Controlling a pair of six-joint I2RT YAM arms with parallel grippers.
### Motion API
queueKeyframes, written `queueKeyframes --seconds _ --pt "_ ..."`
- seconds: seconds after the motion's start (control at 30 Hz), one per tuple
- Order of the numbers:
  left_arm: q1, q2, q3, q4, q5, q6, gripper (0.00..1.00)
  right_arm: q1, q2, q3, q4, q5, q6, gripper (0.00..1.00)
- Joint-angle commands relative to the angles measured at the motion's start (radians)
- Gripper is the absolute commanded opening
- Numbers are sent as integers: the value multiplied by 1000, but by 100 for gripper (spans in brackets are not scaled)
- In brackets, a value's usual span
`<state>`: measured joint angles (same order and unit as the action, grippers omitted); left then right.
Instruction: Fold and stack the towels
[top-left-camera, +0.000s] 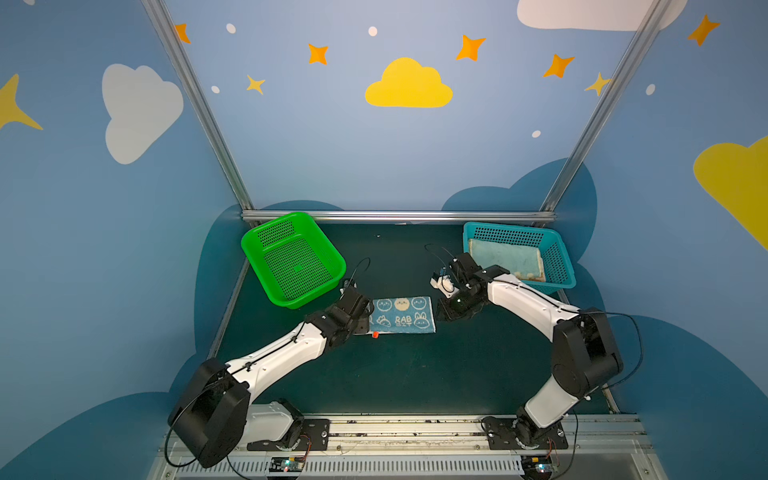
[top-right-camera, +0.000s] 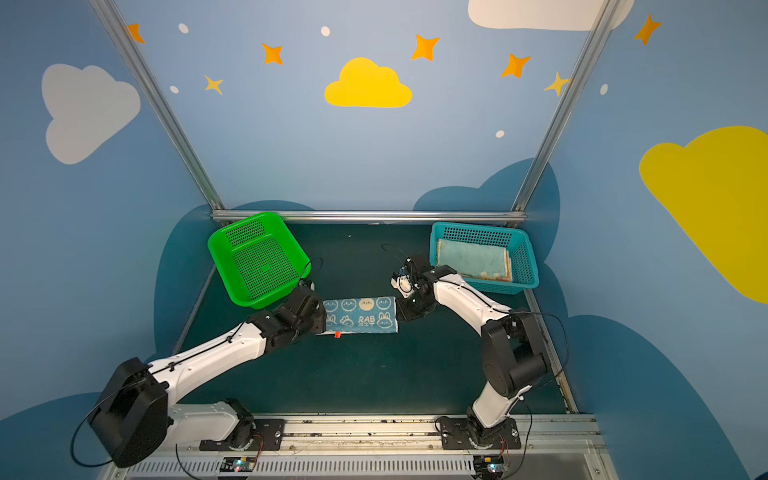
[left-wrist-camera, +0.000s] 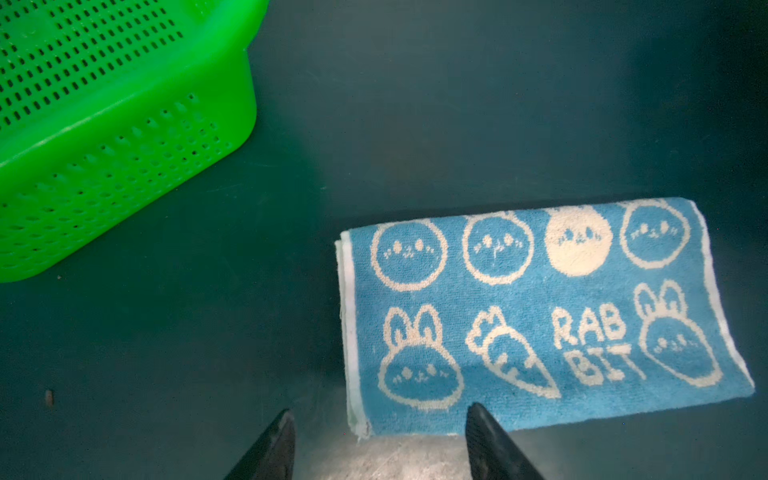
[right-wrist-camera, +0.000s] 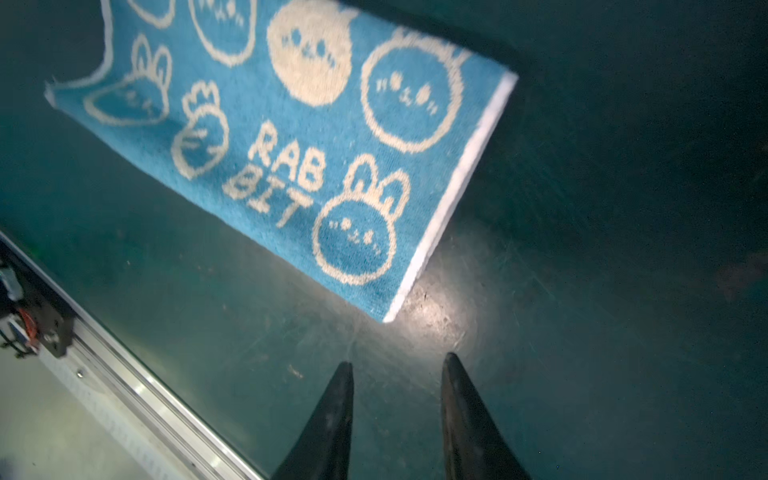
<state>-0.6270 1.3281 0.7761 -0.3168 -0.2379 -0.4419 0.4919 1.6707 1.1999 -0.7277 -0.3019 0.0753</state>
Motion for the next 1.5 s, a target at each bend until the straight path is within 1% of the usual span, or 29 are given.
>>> queueKeyframes --seconds 0.0,0.07,0.13,0.23,0.33,0.5,0.63,0.7,0.77,0.87,1.03,1.07,1.13,1.23,1.33,1.4,1.47 --pt "-1 70 32 28 27 -29 60 -15 14 -3 88 -88 143 35" --pt "-2 113 34 48 48 -40 56 -28 37 2 95 -121 168 40" --pt "-2 150 23 77 60 -50 53 -35 64 7 100 -124 179 41" --pt "-1 192 5 105 58 -55 52 -41 100 7 118 -126 193 41" --pt "-2 224 -14 137 64 -60 51 -44 135 8 126 -110 211 41" --pt "-2 259 -47 164 73 -72 50 -63 188 -2 164 -124 240 42" --pt "-2 266 -71 174 71 -71 50 -69 231 -8 201 -171 241 43" --pt "-2 270 -75 174 70 -67 50 -67 253 -5 208 -188 241 50" --pt "-2 276 -74 174 72 -63 50 -61 266 -5 218 -195 248 51" --pt "-2 286 -71 176 72 -62 50 -52 289 -3 227 -199 260 51" --pt "-2 299 -68 180 79 -59 50 -37 341 -1 271 -218 288 41" --pt "-2 300 -68 182 83 -58 50 -35 353 -2 280 -219 296 40" --pt "-2 302 -67 181 84 -58 49 -31 373 -2 302 -224 307 35" --pt "-2 306 -67 181 88 -54 49 -26 398 -1 332 -239 320 32" --pt "-2 308 -67 182 89 -54 50 -19 412 5 350 -243 323 26" --pt "-1 308 -67 183 89 -58 50 -14 419 13 357 -251 324 17" --pt "-3 307 -68 184 91 -58 50 -12 415 21 360 -251 318 4"
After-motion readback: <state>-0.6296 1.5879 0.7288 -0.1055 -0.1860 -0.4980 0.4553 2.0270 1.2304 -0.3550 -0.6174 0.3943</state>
